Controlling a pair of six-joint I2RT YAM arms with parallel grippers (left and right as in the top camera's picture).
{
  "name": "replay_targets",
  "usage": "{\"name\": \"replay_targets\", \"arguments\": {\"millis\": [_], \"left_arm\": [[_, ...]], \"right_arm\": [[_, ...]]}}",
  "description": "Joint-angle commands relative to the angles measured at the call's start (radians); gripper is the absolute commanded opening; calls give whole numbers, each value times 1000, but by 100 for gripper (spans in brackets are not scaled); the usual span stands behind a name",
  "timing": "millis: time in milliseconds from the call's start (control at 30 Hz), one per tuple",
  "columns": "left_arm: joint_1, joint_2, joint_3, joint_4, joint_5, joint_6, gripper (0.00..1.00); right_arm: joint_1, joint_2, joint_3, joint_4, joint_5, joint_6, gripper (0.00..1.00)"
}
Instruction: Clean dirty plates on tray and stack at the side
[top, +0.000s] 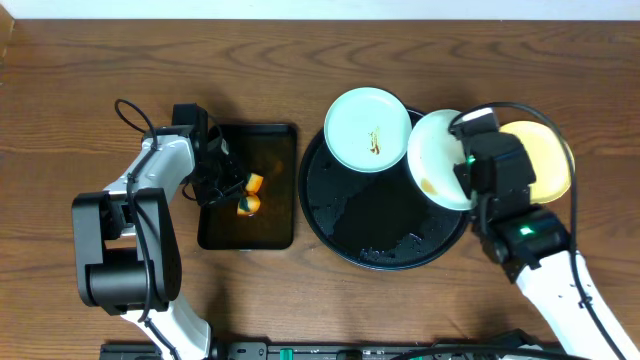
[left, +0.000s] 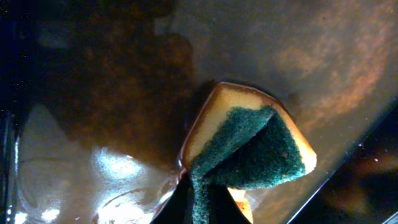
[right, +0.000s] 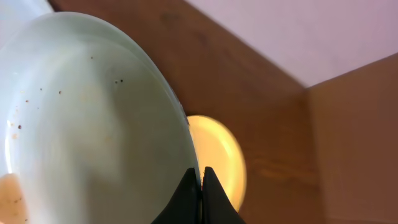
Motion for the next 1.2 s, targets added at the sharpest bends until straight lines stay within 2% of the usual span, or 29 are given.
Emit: {"name": "replay_targets", "arguments": {"millis": [0, 167, 433, 500, 600, 667, 867, 1167], "left_arm": [[2, 21, -8, -6, -13, 17, 7], [2, 21, -8, -6, -13, 17, 8], [2, 21, -8, -6, -13, 17, 7], [2, 21, -8, -6, -13, 17, 7], [2, 21, -8, -6, -13, 17, 7], [2, 21, -8, -6, -13, 17, 7], [2, 21, -8, -6, -13, 17, 7], [2, 21, -8, -6, -13, 17, 8]], "right_arm": [[61, -8, 13, 32, 227, -53, 1], [84, -8, 13, 92, 307, -53, 1], [82, -8, 13, 116, 270, -40, 1], [71, -8, 13, 115, 271, 16, 1], [32, -8, 13, 70, 273, 186, 1], [-14, -8, 13, 30, 250, 326, 1], [-233, -8, 13, -3, 32, 552, 1], [-568, 56, 13, 7, -248, 664, 1]]}}
